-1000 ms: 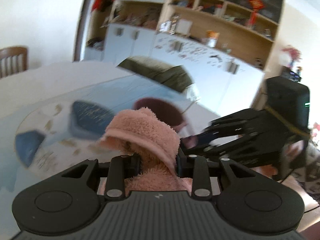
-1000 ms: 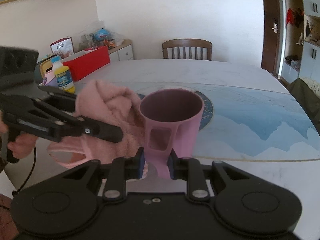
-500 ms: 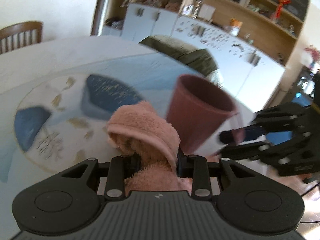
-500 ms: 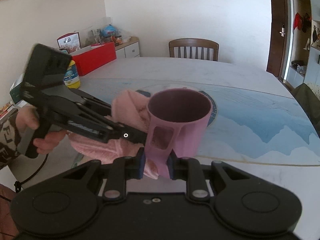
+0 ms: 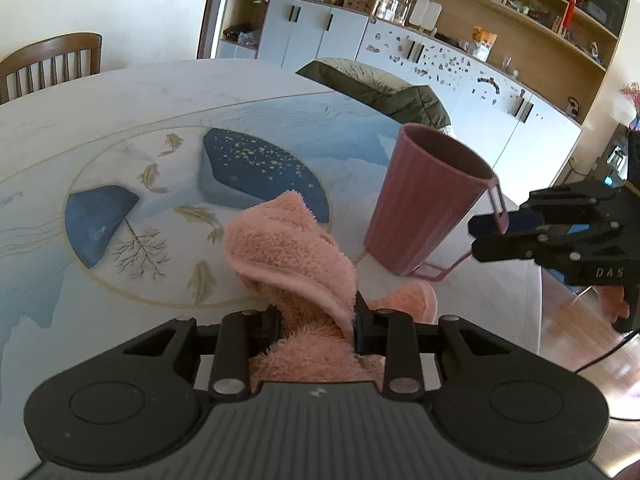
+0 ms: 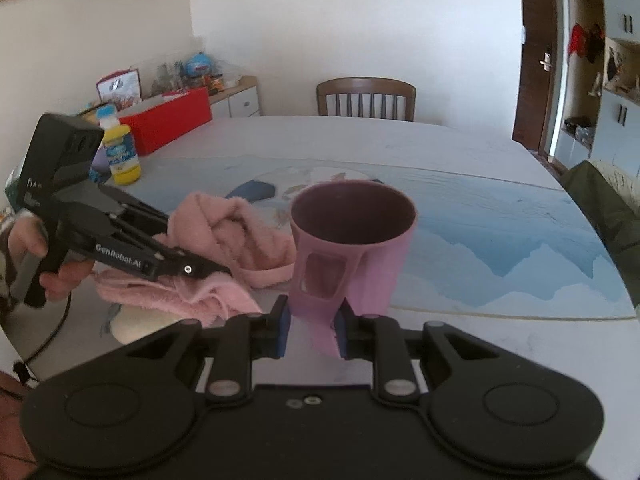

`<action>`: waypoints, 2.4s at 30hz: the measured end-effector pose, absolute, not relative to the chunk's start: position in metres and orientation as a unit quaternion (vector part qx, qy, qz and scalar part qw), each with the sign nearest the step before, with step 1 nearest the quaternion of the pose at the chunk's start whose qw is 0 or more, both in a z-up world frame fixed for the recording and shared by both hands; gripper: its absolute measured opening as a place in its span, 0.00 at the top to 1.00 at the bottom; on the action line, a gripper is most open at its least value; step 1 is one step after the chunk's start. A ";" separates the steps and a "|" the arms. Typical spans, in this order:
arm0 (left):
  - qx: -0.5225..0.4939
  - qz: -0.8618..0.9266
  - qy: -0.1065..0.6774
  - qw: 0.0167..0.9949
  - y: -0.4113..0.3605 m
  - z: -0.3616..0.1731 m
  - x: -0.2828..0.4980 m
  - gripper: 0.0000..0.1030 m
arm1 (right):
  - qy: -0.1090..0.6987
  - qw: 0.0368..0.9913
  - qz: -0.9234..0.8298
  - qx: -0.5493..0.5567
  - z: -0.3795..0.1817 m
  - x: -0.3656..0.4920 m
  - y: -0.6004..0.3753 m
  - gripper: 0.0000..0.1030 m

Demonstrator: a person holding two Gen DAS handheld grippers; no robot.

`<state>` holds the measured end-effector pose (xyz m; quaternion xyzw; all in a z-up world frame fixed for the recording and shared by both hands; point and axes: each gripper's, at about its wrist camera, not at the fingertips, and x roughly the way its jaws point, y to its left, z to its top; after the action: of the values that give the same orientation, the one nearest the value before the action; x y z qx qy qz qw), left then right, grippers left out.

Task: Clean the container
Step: 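Carry the pink cup with the right gripper toward the left gripper's towel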

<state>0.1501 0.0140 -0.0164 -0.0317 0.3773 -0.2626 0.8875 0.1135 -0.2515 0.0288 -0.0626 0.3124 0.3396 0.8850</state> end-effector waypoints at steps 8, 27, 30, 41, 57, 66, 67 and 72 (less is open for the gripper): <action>-0.047 -0.289 0.342 0.893 0.004 0.002 0.140 0.70 | 0.308 0.876 0.369 -0.051 0.030 0.109 -0.240 0.75; -0.121 -0.349 0.321 0.872 -0.003 0.017 0.156 0.70 | 0.294 0.872 0.382 -0.083 0.029 0.093 -0.233 0.90; -0.106 -0.336 0.328 0.876 -0.002 0.014 0.156 0.70 | 0.293 0.864 0.397 -0.100 0.029 0.089 -0.232 0.90; -0.076 -0.280 0.385 0.876 0.005 -0.019 0.172 0.70 | 0.291 0.867 0.392 -0.104 0.036 0.080 -0.245 0.80; -0.070 -0.266 0.351 0.895 0.036 0.007 0.159 0.25 | 0.296 0.905 0.304 -0.011 0.074 0.107 -0.293 0.47; -0.034 -0.268 0.388 0.881 0.005 -0.028 0.180 0.25 | 0.336 0.909 0.248 0.018 0.058 0.144 -0.283 0.68; -0.026 -0.267 0.383 0.884 0.001 -0.029 0.178 0.25 | 0.338 0.908 0.247 0.015 0.056 0.142 -0.282 0.70; -0.006 -0.273 0.368 0.889 -0.011 -0.029 0.169 0.63 | 0.348 0.904 0.247 0.008 0.050 0.143 -0.274 0.78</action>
<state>0.1692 -0.0106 -0.0287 -0.0057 0.3684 -0.2730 0.8887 0.1428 -0.2739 0.0495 0.0083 0.3477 0.2474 0.9043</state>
